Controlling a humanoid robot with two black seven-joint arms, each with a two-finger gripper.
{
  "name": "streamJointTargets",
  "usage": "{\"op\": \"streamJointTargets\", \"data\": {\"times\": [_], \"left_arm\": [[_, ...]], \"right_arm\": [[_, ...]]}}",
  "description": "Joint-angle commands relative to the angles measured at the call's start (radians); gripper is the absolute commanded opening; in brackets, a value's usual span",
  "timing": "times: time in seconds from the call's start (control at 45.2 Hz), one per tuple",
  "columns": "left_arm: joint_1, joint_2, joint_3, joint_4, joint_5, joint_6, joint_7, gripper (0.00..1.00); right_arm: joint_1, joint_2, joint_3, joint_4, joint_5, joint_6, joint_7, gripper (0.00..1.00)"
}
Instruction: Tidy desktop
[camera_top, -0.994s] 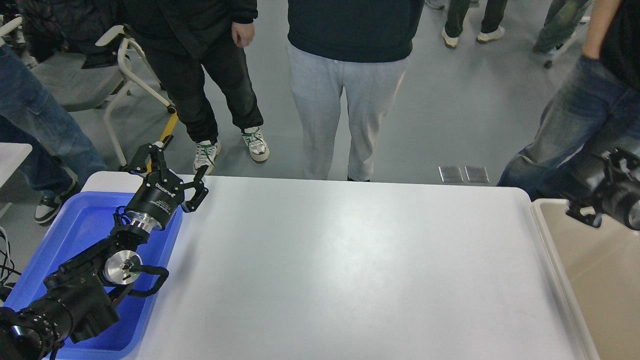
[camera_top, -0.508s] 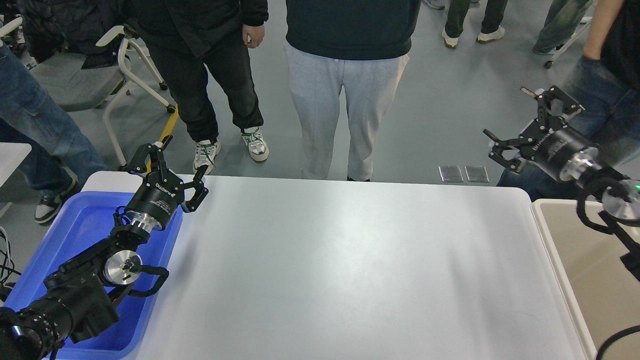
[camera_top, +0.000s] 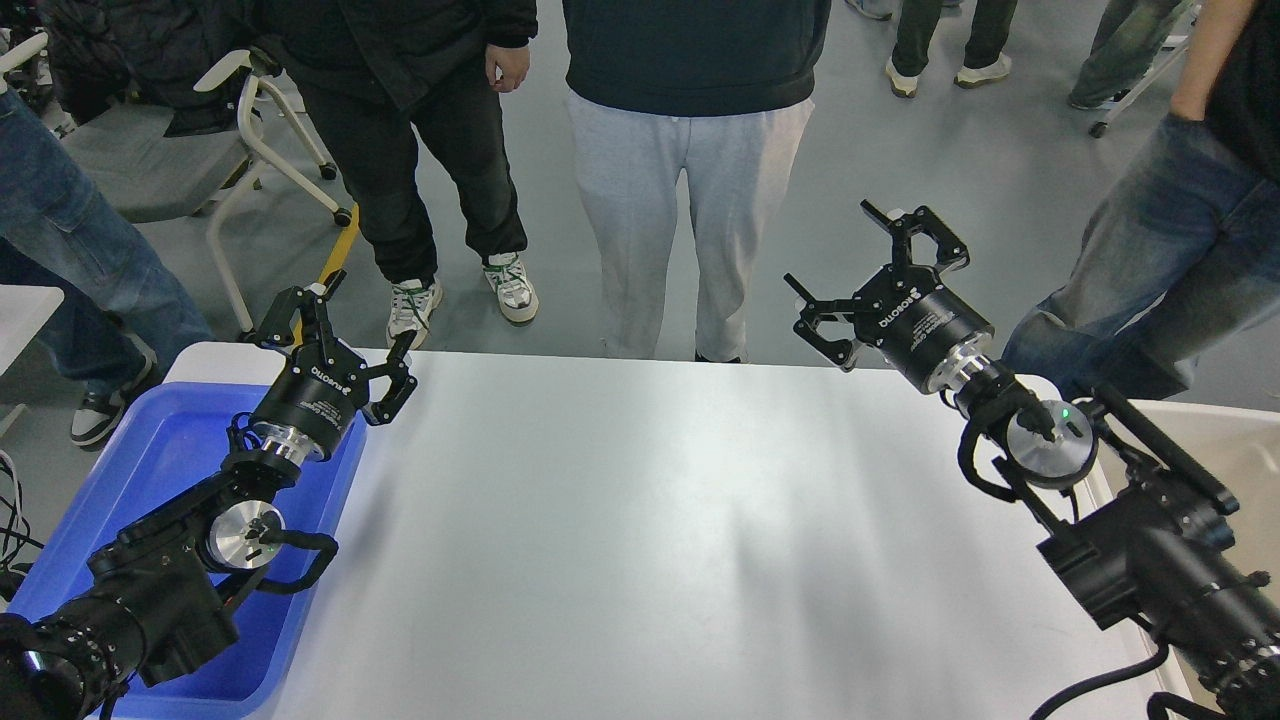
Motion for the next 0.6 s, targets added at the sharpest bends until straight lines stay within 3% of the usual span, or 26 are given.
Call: {"op": "streamJointTargets", "data": {"times": [0.0, 0.575], "left_arm": [[0.000, 0.000, 0.000, 0.000, 0.000, 0.000, 0.000, 1.00], [0.000, 0.000, 0.000, 0.000, 0.000, 0.000, 0.000, 1.00]], "right_arm": [[-0.059, 0.061, -0.007, -0.034, -0.010, 0.039, 0.006, 1.00], [-0.133, 0.061, -0.012, -0.154, -0.012, 0.120, 0.006, 1.00]]}}
